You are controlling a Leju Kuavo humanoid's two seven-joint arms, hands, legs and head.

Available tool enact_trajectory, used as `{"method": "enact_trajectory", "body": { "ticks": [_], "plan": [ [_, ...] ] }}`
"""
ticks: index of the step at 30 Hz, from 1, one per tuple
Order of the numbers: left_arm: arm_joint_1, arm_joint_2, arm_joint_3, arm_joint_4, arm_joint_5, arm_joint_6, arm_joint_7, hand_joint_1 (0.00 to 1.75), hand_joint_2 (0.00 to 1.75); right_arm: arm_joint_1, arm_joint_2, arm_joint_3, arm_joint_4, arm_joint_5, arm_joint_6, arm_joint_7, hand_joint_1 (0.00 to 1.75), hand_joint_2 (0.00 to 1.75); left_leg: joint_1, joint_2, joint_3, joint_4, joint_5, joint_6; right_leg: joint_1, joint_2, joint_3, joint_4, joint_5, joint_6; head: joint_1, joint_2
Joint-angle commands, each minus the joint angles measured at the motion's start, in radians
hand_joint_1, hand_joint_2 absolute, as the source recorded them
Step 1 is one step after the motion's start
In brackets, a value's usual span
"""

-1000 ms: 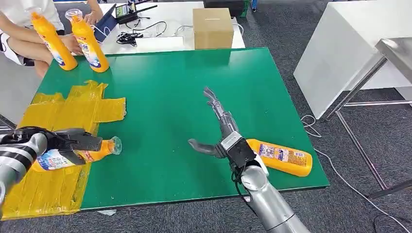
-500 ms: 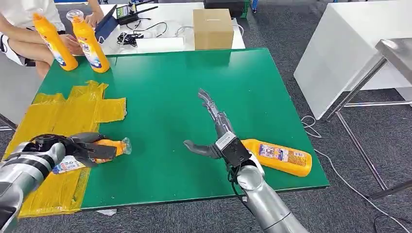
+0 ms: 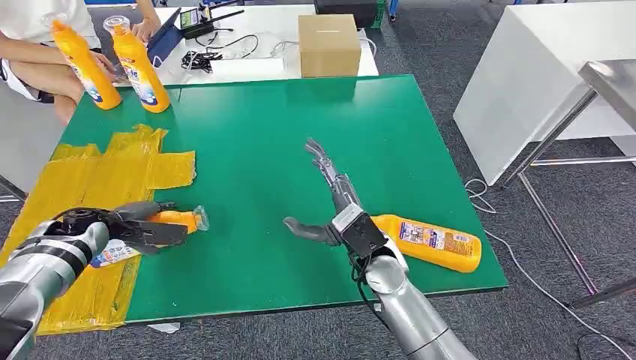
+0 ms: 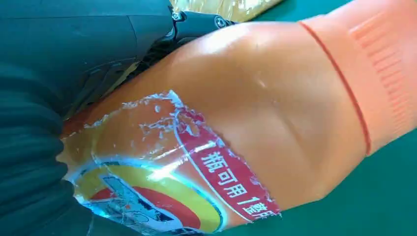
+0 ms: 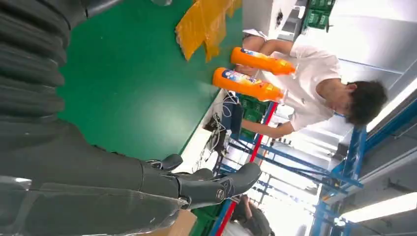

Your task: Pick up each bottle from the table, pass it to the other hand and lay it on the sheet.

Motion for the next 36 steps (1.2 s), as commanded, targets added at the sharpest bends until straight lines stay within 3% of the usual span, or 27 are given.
{"method": "enact_trajectory", "body": {
  "ticks": [1, 24, 29, 33, 35, 36],
  "plan": [
    [-0.010, -0.028, -0.010, -0.014, 0.011, 0.106, 0.009, 0.00, 1.75, -0.029, -0.010, 0.005, 0.055, 0.006, -0.004, 0.008, 0.00, 1.75, 0.000, 0.001, 0.003, 0.000, -0.002, 0.000, 0.000, -0.001, 0.004, -0.001, -0.001, 0.001, 0.000, 0.000],
    [0.011, -0.034, 0.041, -0.242, -0.074, 0.452, 0.090, 0.00, 1.75, 0.007, -0.009, -0.037, 0.023, 0.038, -0.027, 0.040, 0.00, 1.75, 0.000, 0.000, 0.001, 0.000, -0.001, 0.000, 0.000, -0.001, 0.001, -0.001, -0.001, 0.000, 0.000, 0.000],
    [0.073, -0.013, 0.106, -0.391, -0.041, 0.486, 0.063, 0.00, 1.75, 0.017, -0.011, -0.044, 0.014, 0.041, -0.031, 0.046, 0.00, 1.75, 0.000, 0.001, 0.003, 0.000, -0.002, -0.001, 0.000, 0.000, 0.003, 0.000, -0.002, 0.001, 0.000, 0.000],
    [0.210, -0.005, 0.262, -0.630, 0.107, 0.534, -0.041, 0.00, 1.75, 0.029, -0.016, -0.045, -0.001, 0.059, -0.065, 0.049, 0.00, 1.75, 0.000, 0.003, 0.003, -0.001, -0.002, -0.001, 0.000, 0.002, 0.002, -0.001, -0.001, 0.001, 0.000, 0.000],
    [0.326, -0.043, 0.383, -0.795, 0.231, 0.514, -0.099, 0.00, 1.75, 0.041, -0.037, -0.037, -0.031, 0.132, -0.131, 0.067, 0.00, 1.75, 0.000, 0.002, 0.003, -0.001, -0.002, 0.000, 0.000, 0.001, 0.003, -0.001, -0.002, 0.001, 0.000, 0.000],
    [0.407, -0.096, 0.466, -0.893, 0.368, 0.460, -0.133, 0.00, 1.75, 0.055, -0.066, -0.028, -0.063, 0.174, -0.143, 0.119, 0.00, 1.75, -0.001, 0.002, 0.002, -0.001, -0.001, 0.000, -0.001, 0.001, 0.001, -0.001, -0.001, 0.001, 0.000, 0.000]
  ]
}}
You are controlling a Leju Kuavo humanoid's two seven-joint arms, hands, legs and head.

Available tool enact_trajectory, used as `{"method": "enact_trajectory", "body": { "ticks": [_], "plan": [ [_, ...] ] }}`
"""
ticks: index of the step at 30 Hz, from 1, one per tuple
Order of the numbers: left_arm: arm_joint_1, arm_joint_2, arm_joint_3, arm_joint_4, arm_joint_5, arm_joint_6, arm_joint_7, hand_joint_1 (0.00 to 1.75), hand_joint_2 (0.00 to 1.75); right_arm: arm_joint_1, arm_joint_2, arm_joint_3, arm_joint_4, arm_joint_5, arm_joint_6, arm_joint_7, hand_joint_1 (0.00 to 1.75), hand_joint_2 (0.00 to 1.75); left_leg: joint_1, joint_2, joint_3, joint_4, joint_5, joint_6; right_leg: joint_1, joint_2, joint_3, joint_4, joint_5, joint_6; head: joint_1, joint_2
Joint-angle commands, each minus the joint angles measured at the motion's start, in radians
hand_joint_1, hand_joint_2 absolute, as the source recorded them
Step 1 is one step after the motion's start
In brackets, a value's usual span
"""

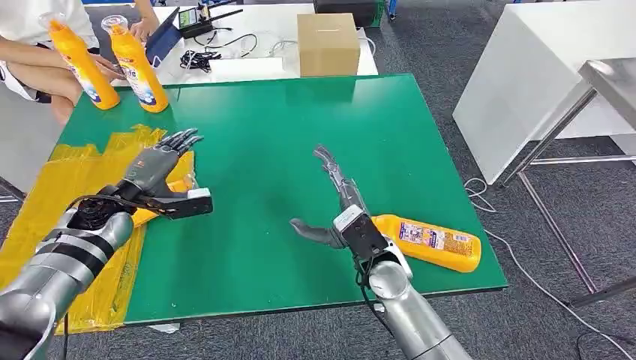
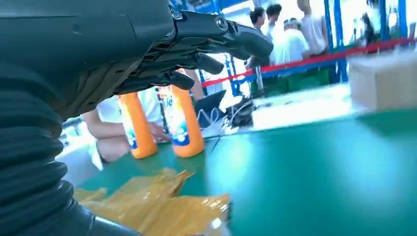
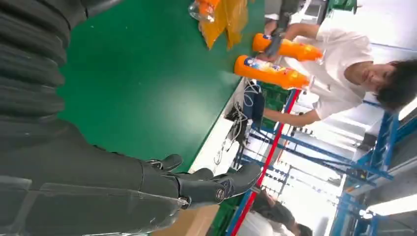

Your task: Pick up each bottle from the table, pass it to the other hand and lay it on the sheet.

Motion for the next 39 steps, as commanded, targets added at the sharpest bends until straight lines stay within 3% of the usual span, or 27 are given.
{"method": "enact_trajectory", "body": {
  "ticks": [1, 4, 6, 10, 12, 14, 21, 26, 30, 34, 39],
  "plan": [
    [0.374, -0.134, 0.434, -0.576, 0.505, -0.132, -0.171, 0.00, 1.75, 0.018, -0.108, 0.040, -0.081, 0.255, -0.129, 0.147, 0.00, 1.75, -0.001, 0.000, 0.007, -0.002, -0.003, 0.000, -0.001, -0.001, 0.007, -0.002, -0.003, 0.001, 0.000, 0.000],
    [0.505, -0.204, 0.491, -0.658, 0.595, -0.173, -0.128, 0.00, 1.75, 0.067, -0.234, 0.118, -0.199, 0.580, -0.139, 0.303, 0.00, 1.75, -0.002, 0.000, 0.006, -0.002, -0.003, 0.001, -0.002, -0.001, 0.005, -0.003, -0.003, 0.002, 0.000, 0.000],
    [0.549, -0.233, 0.508, -0.654, 0.652, -0.198, -0.131, 0.00, 1.75, 0.103, -0.314, 0.140, -0.256, 0.693, -0.099, 0.375, 0.00, 1.75, -0.002, 0.000, 0.007, -0.002, -0.004, 0.001, -0.002, -0.001, 0.006, -0.004, -0.003, 0.002, 0.000, 0.000],
    [0.571, -0.252, 0.532, -0.649, 0.714, -0.227, -0.146, 0.00, 1.75, 0.122, -0.378, 0.142, -0.269, 0.724, -0.052, 0.414, 0.00, 1.75, -0.003, 0.001, 0.003, 0.000, -0.006, 0.003, -0.003, 0.000, 0.003, -0.003, -0.003, 0.002, 0.000, 0.000],
    [0.613, -0.282, 0.563, -0.677, 0.741, -0.201, -0.171, 0.00, 1.75, 0.159, -0.467, 0.120, -0.293, 0.781, 0.006, 0.503, 0.00, 1.75, -0.003, 0.000, 0.001, 0.000, -0.006, 0.003, -0.003, -0.001, 0.002, -0.003, -0.003, 0.002, 0.000, 0.000],
    [0.641, -0.293, 0.567, -0.700, 0.763, -0.197, -0.182, 0.00, 1.75, 0.202, -0.530, 0.073, -0.324, 0.754, 0.049, 0.521, 0.00, 1.75, -0.003, -0.003, 0.001, -0.001, -0.006, 0.003, -0.004, -0.004, 0.002, -0.004, -0.003, 0.002, 0.000, 0.000],
    [0.635, -0.296, 0.569, -0.702, 0.774, -0.197, -0.186, 0.00, 1.75, 0.194, -0.525, 0.074, -0.325, 0.755, 0.079, 0.533, 0.00, 1.75, -0.003, 0.000, -0.001, 0.000, -0.006, 0.003, -0.003, 0.000, -0.001, -0.003, -0.002, 0.001, 0.000, 0.000],
    [0.610, -0.294, 0.557, -0.641, 0.794, -0.215, -0.202, 0.00, 1.75, 0.256, -0.631, 0.006, -0.333, 0.682, 0.162, 0.558, 0.00, 1.75, -0.003, -0.003, 0.001, 0.000, -0.006, 0.003, -0.003, -0.004, 0.001, -0.002, -0.003, 0.002, 0.000, 0.000],
    [0.606, -0.305, 0.526, -0.593, 0.796, -0.234, -0.193, 0.00, 1.75, 0.337, -0.592, -0.099, -0.306, 0.680, 0.150, 0.601, 0.00, 1.75, -0.003, -0.004, 0.000, -0.001, -0.005, 0.004, -0.003, -0.004, 0.001, -0.004, -0.002, 0.002, 0.000, 0.000],
    [0.610, -0.307, 0.509, -0.576, 0.798, -0.239, -0.185, 0.00, 1.75, 0.340, -0.523, -0.145, -0.224, 0.711, 0.115, 0.635, 0.00, 1.75, -0.003, -0.002, 0.006, -0.003, -0.007, 0.003, -0.003, -0.004, 0.007, -0.005, -0.004, 0.002, 0.000, 0.000],
    [0.609, -0.307, 0.506, -0.572, 0.798, -0.240, -0.183, 0.00, 1.75, 0.331, -0.512, -0.147, -0.197, 0.719, 0.110, 0.638, 0.00, 1.75, -0.003, -0.001, 0.003, -0.002, -0.006, 0.004, -0.002, -0.003, 0.004, -0.005, -0.002, 0.001, 0.000, 0.000]
  ]
}}
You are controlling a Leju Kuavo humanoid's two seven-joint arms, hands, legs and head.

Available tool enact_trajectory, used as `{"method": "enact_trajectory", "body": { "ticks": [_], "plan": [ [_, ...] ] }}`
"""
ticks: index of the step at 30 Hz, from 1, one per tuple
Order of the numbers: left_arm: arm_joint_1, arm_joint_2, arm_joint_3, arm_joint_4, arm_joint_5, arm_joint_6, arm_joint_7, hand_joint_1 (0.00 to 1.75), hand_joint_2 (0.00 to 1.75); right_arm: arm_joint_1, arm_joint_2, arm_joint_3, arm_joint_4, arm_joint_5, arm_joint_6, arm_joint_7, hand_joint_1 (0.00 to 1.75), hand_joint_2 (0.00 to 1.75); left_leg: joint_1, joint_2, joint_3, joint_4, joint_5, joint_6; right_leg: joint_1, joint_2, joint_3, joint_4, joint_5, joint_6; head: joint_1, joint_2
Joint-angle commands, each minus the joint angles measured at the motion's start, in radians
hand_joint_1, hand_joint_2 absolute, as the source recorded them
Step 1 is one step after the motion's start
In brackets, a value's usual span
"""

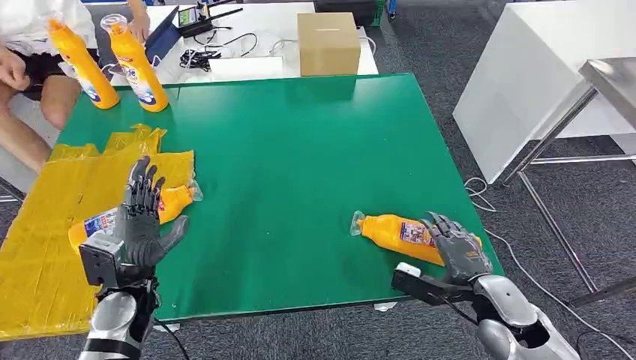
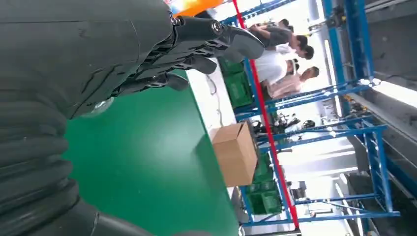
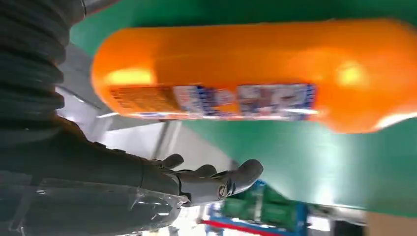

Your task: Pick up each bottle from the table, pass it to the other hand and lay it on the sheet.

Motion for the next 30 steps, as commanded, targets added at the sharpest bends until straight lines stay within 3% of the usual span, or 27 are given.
{"method": "enact_trajectory", "body": {
  "ticks": [1, 9, 19, 22, 30],
  "plan": [
    [-0.031, -0.005, -0.027, 0.093, 0.006, -0.003, 0.009, 0.00, 1.75, 0.002, 0.074, -0.059, 0.118, 0.007, -0.012, 0.010, 0.00, 1.75, 0.000, -0.001, 0.003, -0.001, 0.000, -0.001, 0.000, -0.001, 0.004, -0.002, -0.001, 0.000, 0.000, 0.000],
    [-0.036, -0.004, -0.029, 0.099, 0.008, -0.009, 0.022, 0.00, 1.75, -0.019, 0.102, -0.064, 0.171, 0.025, -0.005, 0.023, 0.00, 1.75, 0.001, 0.001, 0.006, -0.002, -0.002, -0.001, 0.001, 0.000, 0.006, -0.002, -0.001, 0.000, 0.000, 0.000],
    [-0.060, -0.008, -0.042, 0.160, 0.041, -0.043, 0.034, 0.00, 1.75, -0.136, 0.204, -0.026, 0.446, 0.110, -0.029, 0.002, 0.00, 1.75, 0.001, 0.003, 0.011, -0.003, -0.002, -0.002, 0.001, 0.001, 0.011, -0.005, -0.001, 0.000, 0.000, 0.000],
    [-0.068, -0.008, -0.049, 0.175, 0.043, -0.048, 0.033, 0.00, 1.75, -0.170, 0.225, -0.020, 0.514, 0.102, -0.035, -0.026, 0.00, 1.75, 0.002, 0.003, 0.006, -0.002, -0.001, -0.001, 0.002, 0.002, 0.006, -0.003, 0.000, 0.000, 0.000, 0.000],
    [-0.092, -0.008, -0.059, 0.223, 0.068, -0.075, 0.035, 0.00, 1.75, -0.300, 0.285, 0.025, 0.754, 0.113, -0.029, -0.057, 0.00, 1.75, 0.002, 0.007, 0.015, -0.003, -0.001, -0.002, 0.002, 0.004, 0.013, -0.004, 0.001, 0.000, 0.000, 0.000]
  ]
}}
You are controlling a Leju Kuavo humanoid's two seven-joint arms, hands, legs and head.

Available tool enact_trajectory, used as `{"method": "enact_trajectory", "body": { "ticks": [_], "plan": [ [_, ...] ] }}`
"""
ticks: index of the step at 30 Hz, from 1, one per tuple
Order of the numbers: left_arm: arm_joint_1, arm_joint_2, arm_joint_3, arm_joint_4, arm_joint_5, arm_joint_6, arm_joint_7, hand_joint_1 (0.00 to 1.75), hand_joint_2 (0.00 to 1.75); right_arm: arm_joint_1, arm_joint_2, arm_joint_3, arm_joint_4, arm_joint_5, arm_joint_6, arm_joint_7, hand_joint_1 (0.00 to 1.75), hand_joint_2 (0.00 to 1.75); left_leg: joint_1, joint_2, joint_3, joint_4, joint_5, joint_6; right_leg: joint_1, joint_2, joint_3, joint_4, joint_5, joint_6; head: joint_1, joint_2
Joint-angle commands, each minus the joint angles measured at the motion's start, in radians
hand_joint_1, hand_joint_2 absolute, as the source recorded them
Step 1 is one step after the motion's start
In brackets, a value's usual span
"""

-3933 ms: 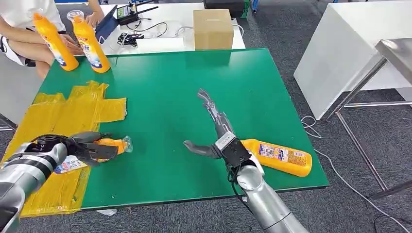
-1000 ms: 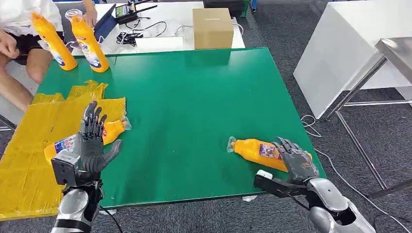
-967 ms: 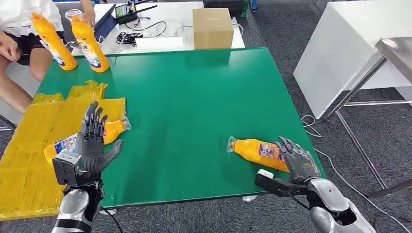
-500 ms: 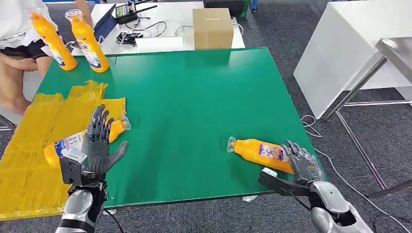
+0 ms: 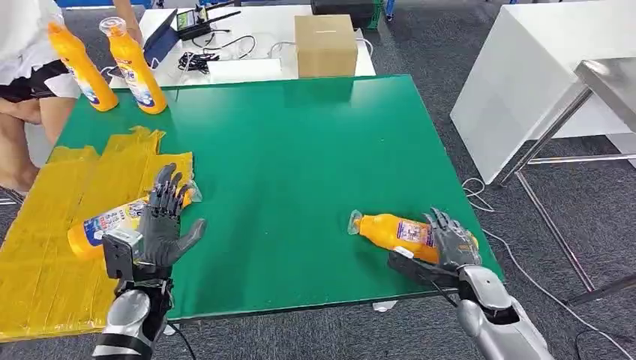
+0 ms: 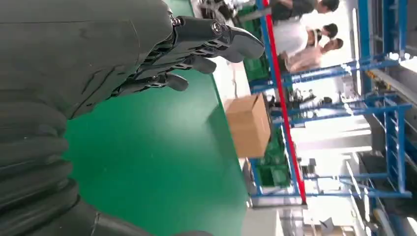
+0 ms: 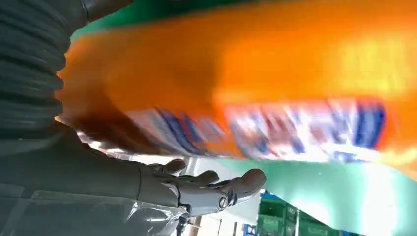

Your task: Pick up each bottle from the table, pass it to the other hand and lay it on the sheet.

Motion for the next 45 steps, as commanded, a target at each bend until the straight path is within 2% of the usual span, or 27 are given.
{"method": "enact_trajectory", "body": {
  "ticks": [1, 2, 3, 4, 5, 6, 7, 25, 28, 30, 31, 32, 34, 35, 36, 37, 40, 43, 45],
  "plan": [
    [-0.066, 0.008, -0.028, 0.131, 0.017, -0.015, 0.006, 0.00, 1.75, -0.142, 0.108, 0.075, 0.388, 0.002, 0.012, -0.029, 0.00, 1.75, 0.001, 0.002, 0.006, -0.002, 0.000, -0.001, 0.001, 0.002, 0.006, -0.003, 0.001, 0.000, 0.000, 0.000],
    [-0.071, 0.007, -0.030, 0.136, 0.017, -0.016, 0.007, 0.00, 1.75, -0.153, 0.114, 0.077, 0.412, -0.001, 0.013, -0.031, 0.00, 1.75, 0.001, 0.001, 0.008, -0.003, 0.000, -0.002, 0.001, 0.002, 0.007, -0.004, 0.001, 0.000, 0.000, 0.000],
    [-0.072, 0.007, -0.030, 0.137, 0.017, -0.016, 0.007, 0.00, 1.75, -0.155, 0.116, 0.079, 0.415, -0.001, 0.012, -0.032, 0.14, 1.75, 0.001, 0.002, 0.009, -0.003, 0.000, -0.002, 0.001, 0.002, 0.008, -0.004, 0.001, 0.000, 0.000, 0.000],
    [-0.077, 0.007, -0.032, 0.146, 0.017, -0.016, 0.007, 0.00, 1.75, -0.164, 0.118, 0.085, 0.438, -0.001, 0.012, -0.037, 0.37, 1.75, 0.001, 0.004, 0.010, -0.001, -0.003, -0.003, 0.002, 0.005, 0.004, -0.002, 0.000, -0.001, 0.000, 0.000],
    [-0.082, 0.008, -0.036, 0.153, 0.016, -0.017, 0.006, 0.00, 1.75, -0.177, 0.124, 0.093, 0.458, 0.000, 0.014, -0.040, 0.91, 1.75, 0.001, 0.003, 0.011, -0.002, -0.005, -0.004, 0.002, 0.003, 0.004, -0.003, -0.001, 0.000, 0.000, 0.000],
    [-0.084, 0.007, -0.034, 0.157, 0.019, -0.017, 0.006, 0.00, 1.75, -0.181, 0.124, 0.096, 0.468, -0.001, 0.015, -0.043, 1.61, 1.75, 0.002, 0.003, 0.013, -0.002, -0.006, -0.001, 0.002, 0.004, 0.002, -0.003, -0.001, 0.000, 0.000, 0.000],
    [-0.084, 0.007, -0.034, 0.157, 0.019, -0.017, 0.006, 0.00, 1.75, -0.181, 0.124, 0.096, 0.468, -0.001, 0.015, -0.043, 1.75, 1.75, 0.001, 0.003, 0.014, -0.003, -0.006, -0.001, 0.002, 0.004, 0.002, -0.004, -0.001, 0.000, 0.000, 0.000],
    [-0.100, 0.010, -0.036, 0.203, 0.030, -0.020, -0.002, 0.00, 1.75, -0.203, 0.102, 0.130, 0.486, -0.050, 0.052, -0.058, 1.75, 1.75, 0.001, 0.002, 0.020, -0.002, -0.005, 0.000, 0.002, 0.003, 0.009, -0.004, -0.002, 0.000, 0.000, 0.000],
    [-0.098, 0.010, -0.036, 0.190, 0.031, -0.019, -0.003, 0.00, 1.75, -0.209, 0.131, 0.110, 0.463, -0.071, -0.008, -0.058, 1.75, 1.75, 0.001, 0.003, 0.020, -0.002, -0.005, 0.000, 0.002, 0.005, 0.008, -0.004, -0.002, 0.000, 0.000, 0.000],
    [-0.090, 0.015, -0.044, 0.170, 0.010, -0.005, 0.005, 0.00, 1.75, -0.181, 0.177, 0.030, 0.390, -0.150, -0.146, -0.108, 1.75, 1.75, 0.001, 0.004, 0.020, -0.001, -0.006, 0.000, 0.002, 0.005, 0.008, -0.004, -0.002, 0.000, 0.000, 0.000],
    [-0.084, 0.016, -0.046, 0.157, 0.007, -0.004, 0.007, 0.00, 1.75, -0.176, 0.181, 0.032, 0.361, -0.150, -0.140, -0.100, 1.75, 1.75, 0.001, 0.003, 0.019, -0.002, -0.005, 0.000, 0.002, 0.004, 0.008, -0.004, -0.002, 0.000, 0.000, 0.000],
    [-0.083, 0.019, -0.052, 0.152, -0.003, 0.001, 0.011, 0.00, 1.75, -0.156, 0.214, -0.023, 0.305, -0.215, -0.235, -0.162, 1.75, 1.75, 0.001, 0.005, 0.019, -0.001, -0.006, 0.000, 0.002, 0.006, 0.008, -0.003, -0.002, 0.000, 0.000, 0.000],
    [-0.079, 0.024, -0.066, 0.129, -0.016, 0.006, 0.018, 0.00, 1.75, -0.141, 0.248, -0.045, 0.224, -0.271, -0.281, -0.225, 1.75, 1.75, 0.001, 0.005, 0.018, -0.001, -0.006, 0.000, 0.002, 0.007, 0.007, -0.003, -0.001, -0.001, 0.000, 0.000],
    [-0.081, 0.033, -0.083, 0.127, -0.027, 0.001, 0.029, 0.00, 1.75, -0.132, 0.276, -0.076, 0.179, -0.343, -0.330, -0.304, 1.75, 1.75, 0.001, 0.005, 0.017, -0.003, -0.005, -0.001, 0.002, 0.006, 0.010, -0.004, 0.001, -0.001, 0.001, 0.000],
    [-0.082, 0.034, -0.090, 0.121, -0.029, 0.001, 0.033, 0.00, 1.75, -0.137, 0.282, -0.068, 0.161, -0.343, -0.326, -0.295, 1.75, 1.75, 0.001, 0.007, 0.017, -0.002, -0.002, 0.002, 0.002, 0.008, 0.016, -0.003, 0.002, 0.000, 0.001, 0.000],
    [-0.082, 0.035, -0.092, 0.121, -0.029, 0.001, 0.034, 0.00, 1.75, -0.137, 0.282, -0.065, 0.153, -0.342, -0.324, -0.287, 1.75, 1.75, 0.000, 0.007, 0.015, -0.001, -0.002, 0.001, 0.001, 0.009, 0.014, -0.001, 0.004, 0.002, 0.000, 0.000],
    [-0.092, 0.048, -0.125, 0.124, -0.059, 0.001, 0.054, 0.00, 1.75, -0.143, 0.310, -0.084, 0.124, -0.409, -0.364, -0.357, 1.75, 1.75, 0.001, 0.006, 0.012, -0.001, -0.001, 0.000, 0.002, 0.007, 0.011, -0.001, 0.004, 0.000, 0.000, 0.000],
    [-0.092, 0.048, -0.126, 0.124, -0.060, 0.001, 0.055, 0.00, 1.75, -0.145, 0.311, -0.083, 0.123, -0.409, -0.363, -0.357, 1.75, 1.75, 0.000, 0.003, 0.006, 0.000, 0.002, 0.000, 0.001, 0.004, 0.006, 0.001, 0.003, 0.000, 0.000, 0.000],
    [-0.096, 0.058, -0.147, 0.123, -0.072, -0.007, 0.064, 0.00, 1.75, -0.150, 0.327, -0.100, 0.118, -0.457, -0.391, -0.408, 1.75, 1.75, 0.001, 0.001, 0.003, 0.000, 0.002, -0.001, 0.002, 0.003, 0.004, 0.000, 0.003, 0.000, 0.000, 0.000]
  ]
}}
